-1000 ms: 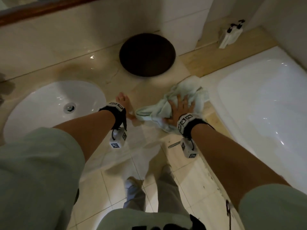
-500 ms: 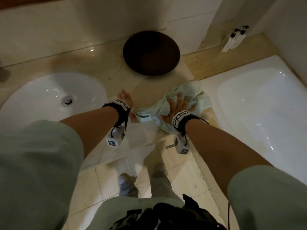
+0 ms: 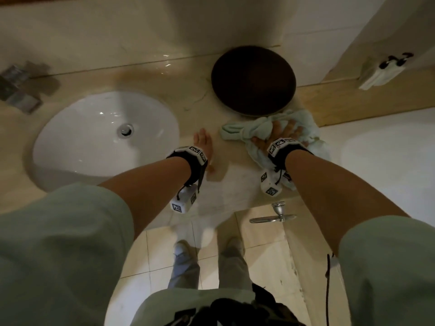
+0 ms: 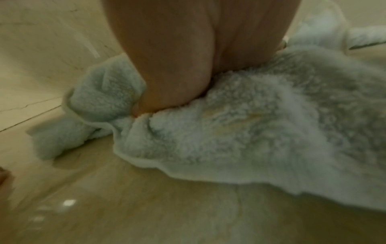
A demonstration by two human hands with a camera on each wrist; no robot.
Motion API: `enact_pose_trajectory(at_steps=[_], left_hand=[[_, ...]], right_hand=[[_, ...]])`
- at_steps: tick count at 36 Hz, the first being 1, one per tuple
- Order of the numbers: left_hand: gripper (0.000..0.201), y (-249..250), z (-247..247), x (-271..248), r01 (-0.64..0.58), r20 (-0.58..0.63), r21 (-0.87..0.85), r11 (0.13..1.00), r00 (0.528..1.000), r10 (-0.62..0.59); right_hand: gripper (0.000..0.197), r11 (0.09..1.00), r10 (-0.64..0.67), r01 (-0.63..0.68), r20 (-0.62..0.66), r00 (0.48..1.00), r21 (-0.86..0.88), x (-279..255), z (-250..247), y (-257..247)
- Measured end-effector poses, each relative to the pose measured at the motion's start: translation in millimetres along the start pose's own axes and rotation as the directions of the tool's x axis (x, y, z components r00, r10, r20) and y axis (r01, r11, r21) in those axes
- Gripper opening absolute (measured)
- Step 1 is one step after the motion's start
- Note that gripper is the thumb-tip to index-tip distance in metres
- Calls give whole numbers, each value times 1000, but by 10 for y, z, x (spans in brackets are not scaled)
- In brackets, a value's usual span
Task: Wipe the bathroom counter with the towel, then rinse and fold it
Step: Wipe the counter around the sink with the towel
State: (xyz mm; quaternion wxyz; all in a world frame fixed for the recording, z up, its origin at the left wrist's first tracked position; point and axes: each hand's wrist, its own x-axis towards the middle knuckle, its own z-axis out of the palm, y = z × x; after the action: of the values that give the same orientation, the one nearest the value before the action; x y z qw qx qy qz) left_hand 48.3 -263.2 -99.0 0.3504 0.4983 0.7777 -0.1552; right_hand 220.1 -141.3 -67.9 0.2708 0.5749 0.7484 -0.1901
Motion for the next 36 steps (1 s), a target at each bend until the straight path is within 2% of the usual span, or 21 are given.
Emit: enact_pose_trajectory(at_steps=[4, 9, 17, 22, 28, 31, 34, 36], left_hand=[[117, 21, -13, 2, 4, 11, 40, 999, 1000, -4], [117, 31, -13, 26, 14, 14, 22, 1000, 1000, -14], [119, 21, 32, 80, 30, -10, -5, 1000, 999, -30], [113, 20, 17, 84, 34, -19, -11, 999, 999, -34], [109, -30, 60, 188, 19, -87, 63, 998, 996, -14], [118, -4, 55, 196, 4, -63, 49, 999, 998, -1], [105, -22, 67, 173, -49, -193, -18, 999, 980, 45], [95, -54, 91, 222, -23, -236, -22, 999, 972, 17]], right_hand=[[92, 997, -65, 65, 2, 998, -48, -33, -49, 18], [102, 999, -34, 36, -118, 992, 14, 57, 93, 25], [101, 997, -21, 27, -90, 996, 66, -15, 256, 45], [100, 996, -28, 36, -102, 994, 76, -163, 366, 40], [97, 998, -21, 30, -138, 990, 64, -314, 607, 4], [98, 998, -23, 32, -160, 987, 54, -412, 712, -18], [100, 998, -22, 30, -159, 987, 47, -523, 833, -49], [101, 999, -16, 24, -159, 987, 49, -594, 899, -78]])
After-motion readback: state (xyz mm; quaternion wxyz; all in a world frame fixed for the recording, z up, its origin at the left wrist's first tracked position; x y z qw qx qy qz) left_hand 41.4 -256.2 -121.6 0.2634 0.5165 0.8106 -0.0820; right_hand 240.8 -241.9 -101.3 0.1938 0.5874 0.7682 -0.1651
